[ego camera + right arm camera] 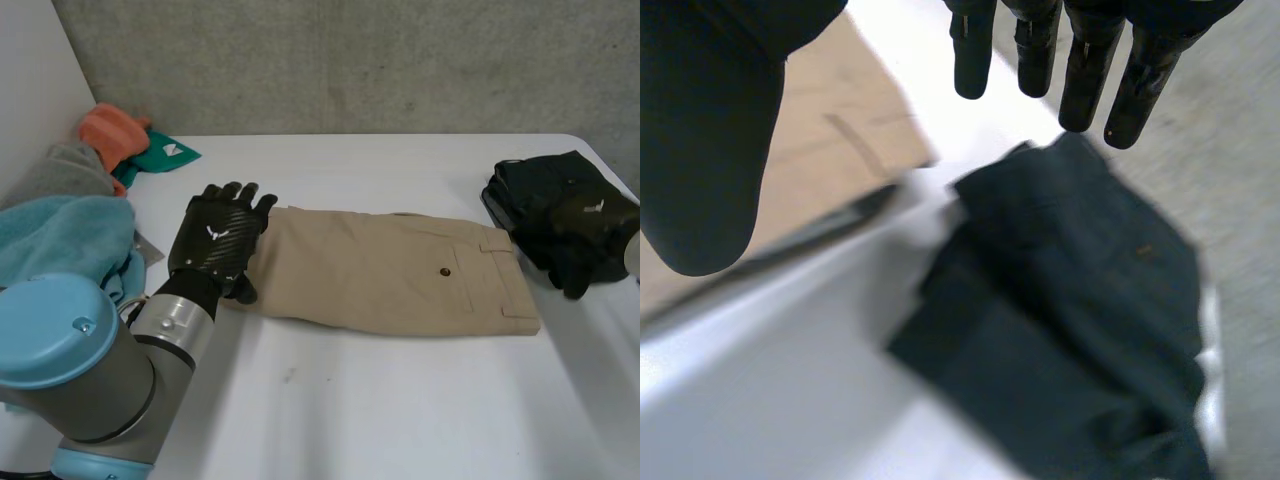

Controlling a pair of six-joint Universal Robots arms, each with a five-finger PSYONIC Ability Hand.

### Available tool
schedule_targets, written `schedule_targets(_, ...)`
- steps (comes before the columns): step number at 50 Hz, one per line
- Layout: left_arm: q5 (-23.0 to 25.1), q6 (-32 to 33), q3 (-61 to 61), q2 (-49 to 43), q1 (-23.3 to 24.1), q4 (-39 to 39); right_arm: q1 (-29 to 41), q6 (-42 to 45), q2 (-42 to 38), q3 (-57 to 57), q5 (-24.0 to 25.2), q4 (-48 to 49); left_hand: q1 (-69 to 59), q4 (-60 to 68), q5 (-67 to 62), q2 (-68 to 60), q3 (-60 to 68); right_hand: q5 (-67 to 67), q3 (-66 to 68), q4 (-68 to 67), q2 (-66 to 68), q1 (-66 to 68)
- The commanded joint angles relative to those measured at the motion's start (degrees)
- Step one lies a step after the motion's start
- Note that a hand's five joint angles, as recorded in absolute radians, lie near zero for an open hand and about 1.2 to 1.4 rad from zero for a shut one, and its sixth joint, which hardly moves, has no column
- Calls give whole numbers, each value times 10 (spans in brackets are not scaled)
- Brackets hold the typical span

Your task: Fold the laundry.

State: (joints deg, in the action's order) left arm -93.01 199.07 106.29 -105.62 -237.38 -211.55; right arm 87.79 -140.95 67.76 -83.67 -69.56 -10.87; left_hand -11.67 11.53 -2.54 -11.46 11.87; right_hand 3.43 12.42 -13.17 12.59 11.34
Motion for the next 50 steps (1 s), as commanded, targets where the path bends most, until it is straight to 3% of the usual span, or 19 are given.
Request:
schedule_targets(1,0,0,4,10,0,0,8,-54,26,-128,1,62,10,-8,18,7,-11,74,84,-77,82,95)
schedule_targets(15,1,0,6,10,0,0,45,-98,-14,-204,-2,218,11,-10,20,9,-13,126,136,-129,135,147)
schedule_targets(28,2,0,7,10,0,-1,62,-92,-48,-182,-1,236,10,-8,18,7,-11,215,226,-218,224,236)
schedule_targets(36,1,0,7,10,0,-1,61,-88,-63,-164,-5,250,11,-10,20,9,-13,444,454,-447,453,465)
schedule_targets(41,2,0,8,11,0,-1,57,-78,-75,-147,-7,249,11,-10,20,9,-13,665,675,-668,674,686)
schedule_targets(46,2,0,10,12,0,-1,56,-63,-69,-141,-18,240,11,-10,20,9,-13,666,676,-668,674,687)
schedule_targets(50,1,0,10,12,0,-1,55,-30,-57,-142,-58,229,13,-11,22,11,-15,666,676,-668,674,687)
